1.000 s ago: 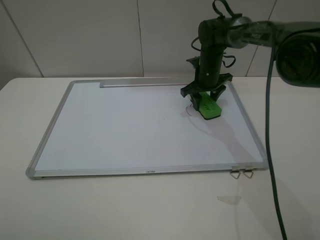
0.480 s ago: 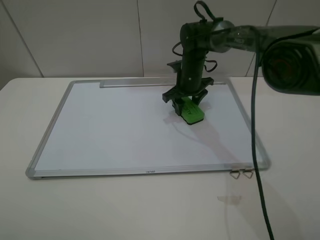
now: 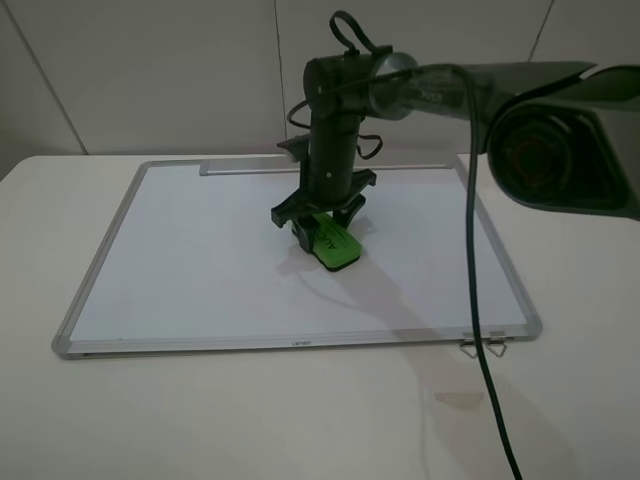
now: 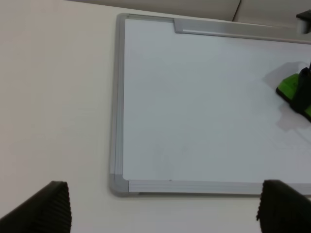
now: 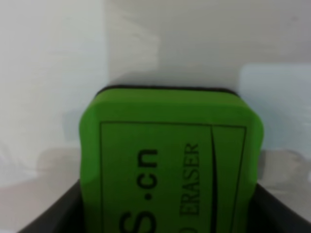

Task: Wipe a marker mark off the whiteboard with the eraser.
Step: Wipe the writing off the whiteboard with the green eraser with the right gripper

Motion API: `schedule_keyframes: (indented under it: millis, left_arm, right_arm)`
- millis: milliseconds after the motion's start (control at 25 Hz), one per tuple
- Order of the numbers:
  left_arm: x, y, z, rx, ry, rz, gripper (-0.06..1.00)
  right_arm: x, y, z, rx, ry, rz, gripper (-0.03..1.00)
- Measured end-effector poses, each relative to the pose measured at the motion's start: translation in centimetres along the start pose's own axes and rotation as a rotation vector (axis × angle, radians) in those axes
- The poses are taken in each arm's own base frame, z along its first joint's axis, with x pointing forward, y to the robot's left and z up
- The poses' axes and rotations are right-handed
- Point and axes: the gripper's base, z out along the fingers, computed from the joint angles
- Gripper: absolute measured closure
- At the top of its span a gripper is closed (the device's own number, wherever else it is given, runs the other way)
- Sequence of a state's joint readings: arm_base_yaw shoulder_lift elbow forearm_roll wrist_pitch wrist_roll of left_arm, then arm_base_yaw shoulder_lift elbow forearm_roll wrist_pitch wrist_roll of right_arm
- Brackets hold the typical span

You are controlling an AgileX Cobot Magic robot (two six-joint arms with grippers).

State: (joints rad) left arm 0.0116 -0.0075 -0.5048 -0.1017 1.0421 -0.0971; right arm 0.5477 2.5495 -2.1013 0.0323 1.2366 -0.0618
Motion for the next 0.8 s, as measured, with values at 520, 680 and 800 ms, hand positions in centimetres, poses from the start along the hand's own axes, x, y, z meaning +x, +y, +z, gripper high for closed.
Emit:
schedule_keyframes:
  millis: [520, 680, 800]
  left_arm:
    - [0.0, 0.0, 0.0, 0.001, -0.001, 0.0, 0.16]
    - [0.0, 0.0, 0.0, 0.001, -0.001, 0.0, 0.16]
    - [0.0, 0.0, 0.0, 0.001, -0.001, 0.0, 0.16]
  right_arm:
    - [3.0, -15.4, -0.3, 0.066, -0.015, 0.328, 0.37]
    - [3.2, -15.8, -0.3, 0.066, -0.012, 0.343, 0.37]
    - [3.1, -15.7, -0.9, 0.068, -0.025, 0.347, 0.37]
